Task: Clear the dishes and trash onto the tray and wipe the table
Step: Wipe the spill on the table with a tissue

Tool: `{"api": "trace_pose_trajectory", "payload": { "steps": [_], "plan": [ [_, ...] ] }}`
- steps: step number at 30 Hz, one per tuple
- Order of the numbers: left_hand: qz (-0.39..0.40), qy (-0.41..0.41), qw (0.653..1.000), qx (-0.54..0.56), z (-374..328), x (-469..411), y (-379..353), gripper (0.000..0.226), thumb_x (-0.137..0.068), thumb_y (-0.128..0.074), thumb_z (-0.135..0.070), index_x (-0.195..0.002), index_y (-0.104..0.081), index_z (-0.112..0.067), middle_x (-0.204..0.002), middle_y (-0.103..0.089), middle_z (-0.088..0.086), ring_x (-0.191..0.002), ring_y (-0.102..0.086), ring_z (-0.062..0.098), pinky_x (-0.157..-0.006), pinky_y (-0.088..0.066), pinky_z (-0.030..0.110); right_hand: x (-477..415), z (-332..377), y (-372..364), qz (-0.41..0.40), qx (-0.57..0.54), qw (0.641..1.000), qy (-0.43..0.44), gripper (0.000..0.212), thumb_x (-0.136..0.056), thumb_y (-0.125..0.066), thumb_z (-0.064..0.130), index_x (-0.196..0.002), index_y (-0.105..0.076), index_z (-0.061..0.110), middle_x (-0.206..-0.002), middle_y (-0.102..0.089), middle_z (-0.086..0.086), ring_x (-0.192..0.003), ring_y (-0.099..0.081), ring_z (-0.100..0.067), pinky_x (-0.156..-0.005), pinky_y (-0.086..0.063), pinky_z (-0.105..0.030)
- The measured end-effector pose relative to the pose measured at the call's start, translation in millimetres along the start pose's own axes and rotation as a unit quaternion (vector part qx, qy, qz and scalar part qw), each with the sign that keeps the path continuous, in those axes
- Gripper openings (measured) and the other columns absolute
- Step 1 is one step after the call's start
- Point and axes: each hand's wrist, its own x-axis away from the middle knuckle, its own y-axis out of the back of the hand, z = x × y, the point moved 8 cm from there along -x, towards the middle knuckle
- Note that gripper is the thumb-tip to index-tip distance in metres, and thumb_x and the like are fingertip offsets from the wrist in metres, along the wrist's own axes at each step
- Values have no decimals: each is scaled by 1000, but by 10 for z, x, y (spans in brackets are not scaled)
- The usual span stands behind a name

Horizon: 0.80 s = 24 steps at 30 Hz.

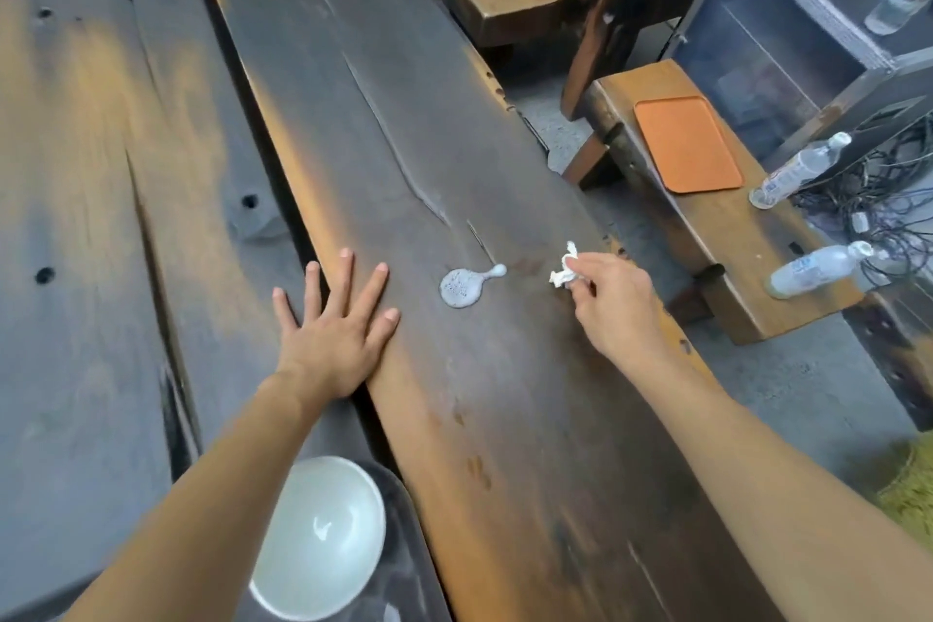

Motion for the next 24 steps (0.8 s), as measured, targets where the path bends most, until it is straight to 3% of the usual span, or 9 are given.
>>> {"api": "trace_pose_trajectory", "payload": {
  "steps": [3,5,9,11,14,16,20,21,24],
  "plan": [
    [-57,-11,998,-7,-15,37,3,57,-96,-10,-63,-151,3,-51,-165,8,-9,-151,10,27,-114,5,66,222,210,-148,-2,6,995,97,20,-83,-77,8,-104,-77,7,-111,-75,-7,-105,-70,-28,-94,-53,-34],
    [-75,-12,997,-9,-9,37,14,57,-97,-12,-61,-152,-1,-50,-165,4,-8,-152,8,27,-115,4,66,516,408,-173,-1,-33,986,163,26,-78,-79,-3,-103,-76,3,-109,-75,-7,-103,-71,-27,-100,-48,-25],
    [-80,-16,997,-12,-4,2,20,58,-97,-15,-61,-152,-2,-49,-166,2,-6,-152,7,28,-115,2,66,952,575,-247,96,-80,958,258,33,-74,-79,-11,-104,-77,2,-113,-75,-7,-108,-70,-24,-102,-49,-31],
    [-83,-17,996,-9,-12,19,26,58,-97,-16,-61,-152,-3,-49,-166,1,-6,-152,6,28,-115,2,66,755,408,-154,77,-80,972,209,32,-76,-76,-11,-104,-77,4,-111,-75,-6,-106,-71,-23,-103,-48,-25],
    [-78,-16,997,-8,-4,1,32,59,-97,-16,-62,-152,-3,-49,-166,1,-6,-152,5,28,-115,2,66,137,137,62,-31,-55,997,45,29,-81,-71,-9,-105,-78,6,-109,-76,-7,-102,-71,-22,-98,-36,-4],
    [-82,-16,997,-8,-1,-4,43,59,-96,-17,-63,-152,-4,-48,-166,0,-5,-152,4,29,-115,1,66,-131,229,-42,-39,-46,998,25,29,-80,-68,-10,-103,-78,5,-108,-77,-9,-101,-72,-25,-94,-34,-5],
    [-86,-20,996,-4,11,0,41,59,-97,-17,-62,-152,-6,-48,-166,0,-5,-152,4,29,-115,1,66,20,798,-465,39,-65,986,150,28,-75,-62,-19,-91,-75,0,-98,-75,-15,-97,-71,-32,-95,-53,-35],
    [-86,-20,996,-2,13,3,41,59,-97,-17,-62,-152,-6,-48,-166,1,-5,-152,4,29,-115,1,66,184,913,-489,59,-72,979,183,28,-75,-62,-20,-92,-74,0,-99,-75,-15,-99,-71,-31,-97,-53,-36],
    [-86,-20,996,0,2,4,50,59,-97,-16,-62,-153,-6,-47,-166,1,-4,-152,4,29,-115,1,66,716,1115,-446,138,-96,940,298,38,-76,-65,-20,-106,-74,1,-111,-75,-10,-107,-70,-22,-109,-40,-20]
  ]
}}
